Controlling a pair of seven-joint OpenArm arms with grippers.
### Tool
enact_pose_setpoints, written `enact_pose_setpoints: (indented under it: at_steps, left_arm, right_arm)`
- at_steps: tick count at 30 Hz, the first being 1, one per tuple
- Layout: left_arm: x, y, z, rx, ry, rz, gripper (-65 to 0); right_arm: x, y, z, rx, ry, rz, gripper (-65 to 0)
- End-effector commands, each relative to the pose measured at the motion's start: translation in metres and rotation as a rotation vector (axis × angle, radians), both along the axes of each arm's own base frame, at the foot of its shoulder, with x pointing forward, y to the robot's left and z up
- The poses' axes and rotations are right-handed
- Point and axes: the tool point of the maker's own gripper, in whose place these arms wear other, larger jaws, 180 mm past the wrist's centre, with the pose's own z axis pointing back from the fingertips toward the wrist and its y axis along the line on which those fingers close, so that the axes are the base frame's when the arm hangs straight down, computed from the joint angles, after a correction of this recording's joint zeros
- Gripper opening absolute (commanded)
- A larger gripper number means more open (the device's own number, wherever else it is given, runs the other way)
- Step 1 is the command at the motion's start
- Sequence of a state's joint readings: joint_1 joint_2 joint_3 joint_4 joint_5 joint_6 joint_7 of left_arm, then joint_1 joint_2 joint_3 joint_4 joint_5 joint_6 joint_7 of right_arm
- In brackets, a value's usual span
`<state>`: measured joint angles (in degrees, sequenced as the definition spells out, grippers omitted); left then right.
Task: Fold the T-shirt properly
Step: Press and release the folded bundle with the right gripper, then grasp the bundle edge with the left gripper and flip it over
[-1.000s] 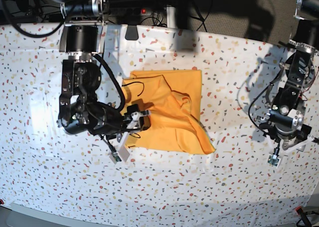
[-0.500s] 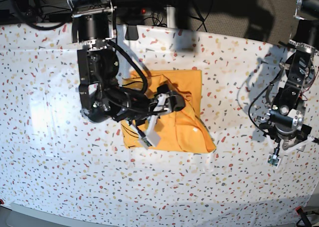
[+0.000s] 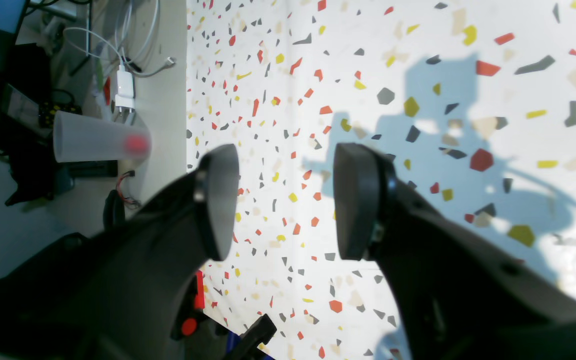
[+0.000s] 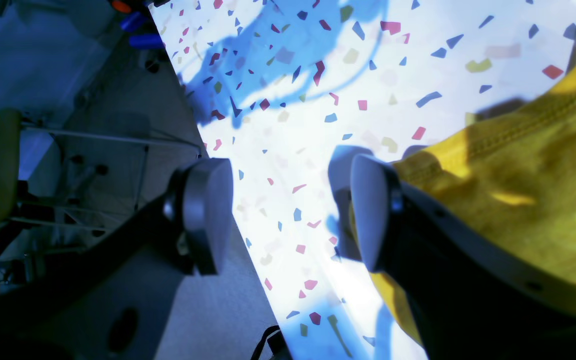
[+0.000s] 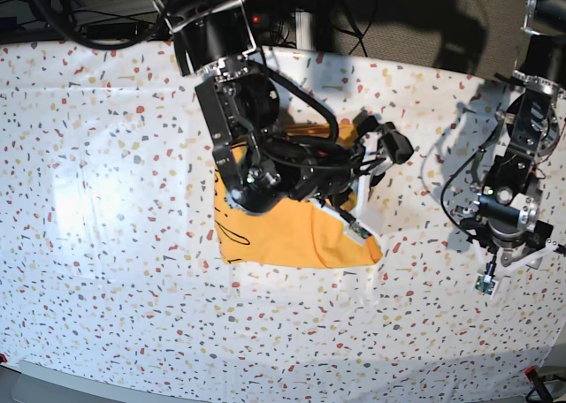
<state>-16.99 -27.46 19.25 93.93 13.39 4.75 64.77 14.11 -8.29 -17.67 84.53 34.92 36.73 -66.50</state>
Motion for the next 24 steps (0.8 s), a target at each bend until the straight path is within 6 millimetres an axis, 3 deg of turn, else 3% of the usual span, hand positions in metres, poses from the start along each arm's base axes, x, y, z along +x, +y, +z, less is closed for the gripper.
enact_pose_setpoints:
  at_steps: [1, 5, 8, 11, 14, 19, 24]
  left_arm:
    - [0.009, 0.005, 0.021, 0.016, -0.060, 0.008, -35.3]
    - [0.008, 0.005, 0.020, 0.014, -0.059, 0.008, -35.3]
    - [0.006, -0.005, 0.009, -0.068, -0.027, -0.008, -35.4]
    - [0.002, -0.027, -0.001, -0.192, 0.005, -0.045, -35.4]
    - [0.004, -0.063, 0.011, -0.260, -0.050, -0.142, -35.4]
    - [-0.011, -0.152, 0.034, -0.509, -0.076, -0.386, -35.4]
    - [-0.040, -0.227, 0.009, -0.752, 0.001, -0.459, -35.4]
  right_arm:
    - [0.008, 0.009, 0.022, 0.056, -0.047, 0.008, -27.5]
    - [0.035, -0.004, 0.031, 0.002, -0.138, -0.022, -27.5]
    - [0.079, -0.030, 0.045, -0.062, -0.260, -0.142, -27.5]
    - [0.120, -0.054, 0.074, -0.026, -0.375, -0.292, -27.6]
    - [0.149, -0.094, 0.079, -0.048, -0.425, -0.394, -27.7]
    - [0.179, -0.129, 0.048, -0.127, -0.354, -0.427, -27.7]
    - [0.205, -0.158, 0.003, -0.217, -0.267, -0.467, -27.7]
